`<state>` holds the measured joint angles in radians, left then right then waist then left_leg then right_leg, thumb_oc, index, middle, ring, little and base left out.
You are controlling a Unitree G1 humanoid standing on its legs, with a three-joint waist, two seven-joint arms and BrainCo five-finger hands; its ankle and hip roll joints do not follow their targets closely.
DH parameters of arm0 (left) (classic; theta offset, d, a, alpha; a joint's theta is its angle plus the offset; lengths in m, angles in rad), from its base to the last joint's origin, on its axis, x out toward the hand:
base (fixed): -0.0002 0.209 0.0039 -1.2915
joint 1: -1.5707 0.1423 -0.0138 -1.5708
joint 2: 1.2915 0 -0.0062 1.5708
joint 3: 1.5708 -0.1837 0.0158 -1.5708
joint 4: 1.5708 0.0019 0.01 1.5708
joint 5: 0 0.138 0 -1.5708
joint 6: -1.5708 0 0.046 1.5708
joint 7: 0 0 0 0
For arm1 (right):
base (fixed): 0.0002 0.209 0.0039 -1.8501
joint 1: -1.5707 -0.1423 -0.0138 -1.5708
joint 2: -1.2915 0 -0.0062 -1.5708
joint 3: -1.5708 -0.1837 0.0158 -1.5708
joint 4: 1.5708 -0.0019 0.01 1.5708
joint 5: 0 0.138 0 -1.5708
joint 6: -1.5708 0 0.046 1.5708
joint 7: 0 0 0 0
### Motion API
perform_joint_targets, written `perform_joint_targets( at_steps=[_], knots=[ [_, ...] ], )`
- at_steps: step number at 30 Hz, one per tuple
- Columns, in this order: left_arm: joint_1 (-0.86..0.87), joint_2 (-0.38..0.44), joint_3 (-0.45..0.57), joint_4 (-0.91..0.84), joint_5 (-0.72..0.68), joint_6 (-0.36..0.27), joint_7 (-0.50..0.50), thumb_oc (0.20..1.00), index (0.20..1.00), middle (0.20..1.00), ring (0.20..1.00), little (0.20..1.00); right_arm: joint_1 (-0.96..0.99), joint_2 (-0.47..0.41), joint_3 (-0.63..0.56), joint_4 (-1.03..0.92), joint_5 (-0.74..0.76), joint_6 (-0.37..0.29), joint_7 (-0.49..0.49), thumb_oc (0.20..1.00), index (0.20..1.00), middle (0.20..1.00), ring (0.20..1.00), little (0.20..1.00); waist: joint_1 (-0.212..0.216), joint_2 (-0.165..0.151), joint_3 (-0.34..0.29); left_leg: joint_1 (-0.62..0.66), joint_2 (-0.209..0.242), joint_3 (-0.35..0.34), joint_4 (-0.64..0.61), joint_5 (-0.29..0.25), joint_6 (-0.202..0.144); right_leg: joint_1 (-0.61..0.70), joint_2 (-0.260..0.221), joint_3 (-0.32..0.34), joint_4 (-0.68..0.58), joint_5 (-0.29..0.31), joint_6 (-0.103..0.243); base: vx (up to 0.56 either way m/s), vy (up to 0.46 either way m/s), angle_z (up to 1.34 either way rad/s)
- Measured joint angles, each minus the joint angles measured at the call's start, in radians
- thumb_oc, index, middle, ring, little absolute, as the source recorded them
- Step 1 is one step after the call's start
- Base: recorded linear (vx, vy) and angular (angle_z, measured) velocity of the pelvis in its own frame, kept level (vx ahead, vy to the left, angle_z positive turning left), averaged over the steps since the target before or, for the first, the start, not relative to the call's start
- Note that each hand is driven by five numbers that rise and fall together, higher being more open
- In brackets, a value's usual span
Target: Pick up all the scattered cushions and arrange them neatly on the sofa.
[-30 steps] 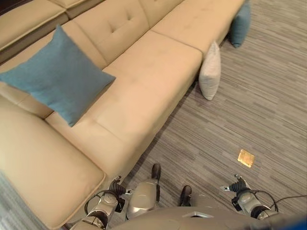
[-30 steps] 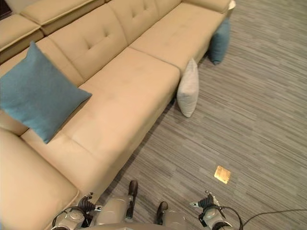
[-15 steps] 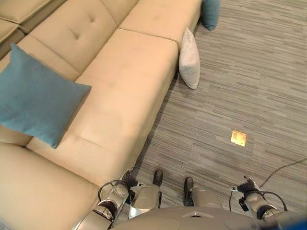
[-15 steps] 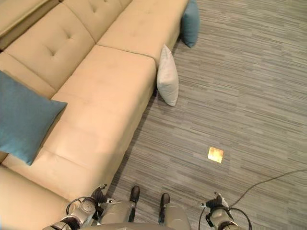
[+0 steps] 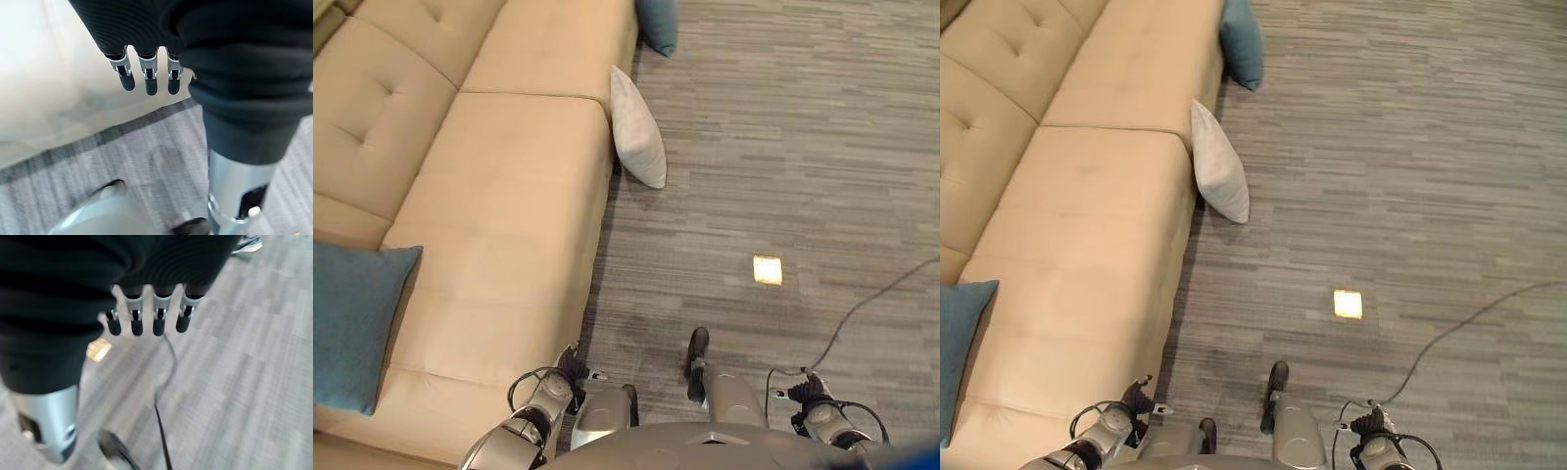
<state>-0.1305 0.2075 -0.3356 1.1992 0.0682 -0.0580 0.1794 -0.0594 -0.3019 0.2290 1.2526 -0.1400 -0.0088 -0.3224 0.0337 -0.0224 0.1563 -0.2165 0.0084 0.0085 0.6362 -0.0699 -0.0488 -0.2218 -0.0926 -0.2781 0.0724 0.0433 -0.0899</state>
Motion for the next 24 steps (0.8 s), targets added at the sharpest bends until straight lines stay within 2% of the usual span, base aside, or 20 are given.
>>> perform_joint_targets(
  at_steps=[1,2,3,4,5,6,7,9,10,12,13,14,15,16,17,18,19,21,23,24],
  knots=[
    [-0.015,0.0,0.001,-0.001,-0.001,-0.002,0.002,1.0,1.0,1.0,1.0,1.0,-0.008,-0.002,0.002,0.003,0.001,0.001,-0.003,1.0,1.0,1.0,1.0,1.0,0.01,-0.008,0.003,-0.068,-0.008,-0.021,0.125,0.072,-0.035,0.016,0.002,-0.002,-0.006,-0.002,0.005,0.19,-0.141,-0.11],
    [-0.019,0.003,0.001,-0.008,-0.001,-0.004,0.0,1.0,1.0,1.0,1.0,1.0,-0.025,-0.003,0.017,-0.001,0.008,0.0,-0.007,1.0,1.0,1.0,1.0,1.0,0.017,-0.011,0.004,-0.146,-0.01,-0.044,0.185,0.043,-0.035,0.049,0.009,-0.013,-0.035,-0.019,-0.01,0.29,-0.169,0.19],
    [-0.038,0.001,-0.021,-0.011,-0.003,-0.004,0.002,1.0,1.0,1.0,1.0,1.0,-0.042,-0.003,0.017,0.004,0.018,0.0,-0.014,1.0,1.0,1.0,1.0,1.0,0.015,-0.017,0.014,-0.192,-0.025,-0.042,0.086,0.017,-0.022,0.075,0.016,-0.016,-0.06,-0.05,-0.03,0.37,-0.087,0.22],
    [-0.043,0.006,-0.026,-0.037,-0.005,-0.009,0.002,1.0,1.0,1.0,1.0,1.0,-0.051,-0.003,0.018,0.018,0.029,0.002,-0.013,1.0,1.0,1.0,1.0,1.0,0.036,-0.016,0.026,-0.208,-0.029,-0.039,-0.095,0.019,-0.02,0.108,0.032,-0.034,-0.091,-0.039,-0.026,0.39,-0.06,0.2],
    [-0.043,0.006,-0.026,-0.044,-0.007,-0.012,0.001,1.0,1.0,1.0,1.0,1.0,-0.065,-0.004,0.018,0.02,0.038,0.001,-0.014,1.0,1.0,1.0,1.0,1.0,0.037,-0.005,0.037,-0.211,-0.028,-0.042,-0.214,0.027,-0.022,0.147,0.057,-0.043,-0.111,-0.045,-0.025,0.39,-0.041,0.04],
    [-0.038,0.002,-0.028,-0.038,-0.007,-0.011,0.0,1.0,1.0,1.0,1.0,1.0,-0.09,-0.005,0.033,0.031,0.038,0.001,-0.017,1.0,1.0,1.0,1.0,1.0,0.041,0.001,0.038,-0.186,-0.066,-0.056,-0.502,0.086,-0.037,0.216,0.091,-0.043,-0.17,-0.076,0.009,0.41,-0.004,-0.03],
    [-0.03,0.002,-0.027,-0.039,-0.007,-0.013,0.0,1.0,1.0,1.0,1.0,1.0,-0.102,-0.011,0.033,0.041,0.038,0.001,-0.018,1.0,1.0,1.0,1.0,1.0,0.046,0.014,0.047,-0.17,-0.087,-0.079,-0.659,0.123,-0.036,0.24,0.11,-0.039,-0.165,-0.09,0.02,0.4,0.025,-0.29],
    [-0.024,0.005,-0.016,-0.034,-0.008,-0.014,-0.001,1.0,1.0,1.0,1.0,1.0,-0.123,-0.014,0.038,0.046,0.038,0.0,-0.018,1.0,1.0,1.0,1.0,1.0,0.07,0.02,0.059,-0.19,-0.112,-0.081,-0.69,0.175,-0.03,0.294,0.14,-0.001,-0.165,-0.143,0.028,0.39,0.079,-0.65],
    [0.0,0.01,-0.005,-0.037,-0.01,-0.012,-0.001,1.0,1.0,1.0,1.0,1.0,-0.115,-0.012,0.034,0.05,0.038,0.0,-0.016,1.0,1.0,1.0,1.0,1.0,0.079,0.016,0.057,-0.173,-0.106,-0.073,-0.654,0.199,0.007,0.332,0.151,0.026,-0.163,-0.156,0.022,0.37,0.087,-1.01],
    [0.057,0.015,0.026,-0.032,-0.01,-0.009,0.0,1.0,1.0,1.0,1.0,1.0,-0.09,-0.016,0.035,0.06,0.037,-0.001,-0.015,1.0,1.0,1.0,1.0,1.0,0.09,0.013,0.028,-0.093,-0.098,-0.071,-0.582,0.189,0.054,0.413,0.151,0.073,-0.154,-0.206,0.059,0.45,0.154,-0.95],
    [0.058,0.02,0.021,-0.023,-0.009,0.004,-0.003,1.0,1.0,1.0,1.0,1.0,-0.06,-0.019,0.028,0.068,0.037,0.002,-0.013,1.0,1.0,1.0,1.0,1.0,0.064,0.009,0.011,-0.055,-0.116,-0.063,-0.576,0.201,0.14,0.397,0.122,0.076,-0.03,-0.25,0.1,0.4,0.18,-0.47],
    [0.054,0.025,0.016,-0.022,-0.009,0.005,-0.009,1.0,1.0,1.0,1.0,1.0,-0.035,-0.018,0.013,0.07,0.036,0.004,-0.005,1.0,1.0,1.0,1.0,1.0,0.058,0.021,0.006,0.003,-0.106,-0.062,-0.599,0.178,0.153,0.3,0.099,0.07,0.252,-0.275,0.143,0.29,0.137,-0.36],
    [0.048,0.04,0.011,-0.03,-0.009,0.004,-0.009,1.0,1.0,1.0,1.0,1.0,-0.019,-0.01,0.001,0.057,0.036,0.006,-0.001,1.0,1.0,1.0,1.0,1.0,0.058,0.009,-0.006,0.043,-0.118,-0.061,-0.614,0.167,0.163,0.187,0.052,0.07,0.51,-0.295,0.184,0.33,0.147,0.1],
    [0.004,0.061,-0.01,-0.033,-0.01,0.005,-0.01,1.0,1.0,1.0,1.0,1.0,0.021,-0.008,0.011,0.036,0.036,0.007,0.007,1.0,1.0,1.0,1.0,1.0,0.018,-0.011,-0.025,0.069,-0.166,-0.095,-0.609,0.133,0.188,-0.002,-0.008,0.097,0.817,-0.289,0.235,0.34,0.1,0.55],
    [-0.02,0.062,-0.018,-0.036,-0.01,0.003,-0.007,1.0,1.0,1.0,1.0,1.0,0.026,-0.008,0.011,0.03,0.036,0.017,0.008,1.0,1.0,1.0,1.0,1.0,0.003,-0.011,-0.023,0.09,-0.178,-0.107,-0.611,0.117,0.187,-0.081,-0.034,0.098,0.856,-0.292,0.232,0.33,0.017,0.66],
    [-0.038,0.054,-0.021,-0.039,-0.011,0.001,-0.007,1.0,1.0,1.0,1.0,1.0,0.022,-0.011,0.011,0.023,0.035,0.02,0.009,1.0,1.0,1.0,1.0,1.0,0.013,0.007,-0.013,0.118,-0.18,-0.105,-0.614,0.096,0.189,-0.139,-0.059,0.082,0.823,-0.295,0.222,0.31,-0.068,0.24],
    [-0.039,0.046,-0.029,-0.039,-0.012,0.002,-0.008,1.0,1.0,1.0,1.0,1.0,0.011,-0.011,0.012,0.016,0.033,0.02,0.01,1.0,1.0,1.0,1.0,1.0,0.011,0.027,-0.005,0.15,-0.182,-0.105,-0.62,0.079,0.17,-0.171,-0.086,0.047,0.75,-0.298,0.193,0.33,-0.106,-0.07],
    [-0.033,0.036,-0.028,-0.033,-0.012,0.004,-0.008,1.0,1.0,1.0,1.0,1.0,-0.007,-0.011,0.03,-0.005,0.014,0.012,0.015,1.0,1.0,1.0,1.0,1.0,0.01,0.056,-0.003,0.212,-0.178,-0.106,-0.625,0.022,0.122,-0.194,-0.082,0.015,0.475,-0.267,0.161,0.34,-0.146,-0.08],
    [-0.006,0.043,-0.024,-0.008,-0.012,0.004,-0.009,1.0,1.0,1.0,1.0,1.0,-0.017,-0.012,0.028,-0.027,-0.002,0.01,0.021,1.0,1.0,1.0,1.0,1.0,0.01,0.05,-0.006,0.272,-0.187,-0.113,-0.635,-0.035,0.109,-0.226,-0.055,0.017,0.195,-0.148,0.171,0.48,-0.251,0.08],
    [-0.005,0.037,-0.024,0.014,-0.012,0.007,-0.01,1.0,1.0,1.0,1.0,1.0,-0.024,-0.013,0.023,-0.024,-0.002,0.011,0.023,1.0,1.0,1.0,1.0,1.0,-0.006,0.047,-0.005,0.307,-0.191,-0.136,-0.635,-0.059,0.108,-0.243,-0.034,0.02,0.036,-0.054,0.175,0.58,-0.329,0.49]
  ],
)
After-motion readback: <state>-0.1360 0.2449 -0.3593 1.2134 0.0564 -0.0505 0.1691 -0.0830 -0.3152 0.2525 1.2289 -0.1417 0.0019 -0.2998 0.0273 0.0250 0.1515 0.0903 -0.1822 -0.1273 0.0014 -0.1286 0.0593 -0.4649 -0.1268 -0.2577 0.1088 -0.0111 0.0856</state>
